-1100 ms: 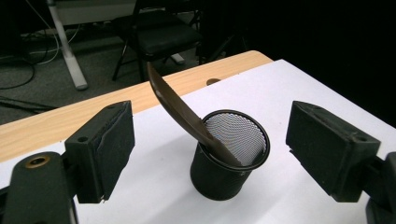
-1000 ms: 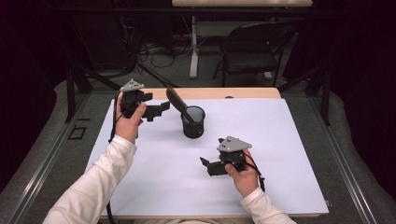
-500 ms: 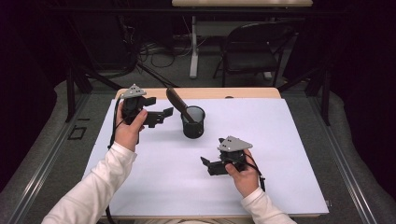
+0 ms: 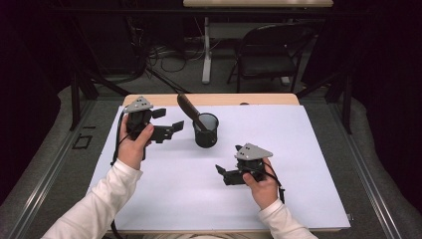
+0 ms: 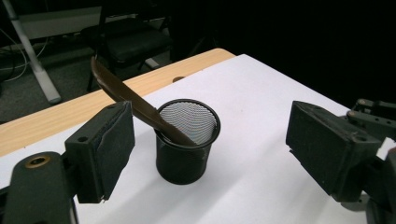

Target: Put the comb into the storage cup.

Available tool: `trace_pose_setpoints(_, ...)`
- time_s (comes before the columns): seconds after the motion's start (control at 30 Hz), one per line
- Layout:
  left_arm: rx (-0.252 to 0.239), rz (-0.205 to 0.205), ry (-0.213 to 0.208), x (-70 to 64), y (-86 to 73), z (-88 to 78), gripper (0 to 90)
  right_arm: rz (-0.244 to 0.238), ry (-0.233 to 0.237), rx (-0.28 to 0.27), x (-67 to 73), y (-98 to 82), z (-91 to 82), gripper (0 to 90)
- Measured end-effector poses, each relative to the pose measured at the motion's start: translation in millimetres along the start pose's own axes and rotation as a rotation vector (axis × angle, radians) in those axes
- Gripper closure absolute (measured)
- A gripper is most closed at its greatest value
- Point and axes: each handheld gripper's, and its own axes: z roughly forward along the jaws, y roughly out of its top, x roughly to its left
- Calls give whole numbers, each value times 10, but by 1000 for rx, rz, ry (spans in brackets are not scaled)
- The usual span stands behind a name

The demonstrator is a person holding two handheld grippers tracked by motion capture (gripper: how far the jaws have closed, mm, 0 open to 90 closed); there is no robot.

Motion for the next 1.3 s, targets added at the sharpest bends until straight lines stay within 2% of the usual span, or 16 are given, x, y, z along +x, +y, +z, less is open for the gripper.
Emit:
trace_pose_setpoints(0.13,0,15,-11,-50,-29,-57,158,1,-5,-15,-24,35,-48,84)
trace_pose_setpoints(0.33,-6,17,-30,-91,-96,-139,158,7,-11,-34,-53,88,-121,84)
trace_pose_setpoints(0.6,6,31,-33,-122,-186,-248,158,1,-12,-30,-40,101,-126,84)
trace_pose_setpoints(0.93,3,2,-43,-53,-362,-422,158,-1,-11,-16,-19,92,-135,84)
trace_pose_setpoints(1.13,12,-16,-30,9,-508,-515,158,-6,-16,-6,-17,64,-227,85)
trace_pose_setpoints(1.3,1,-39,-21,73,-630,-592,158,-14,-25,0,-28,26,-329,84)
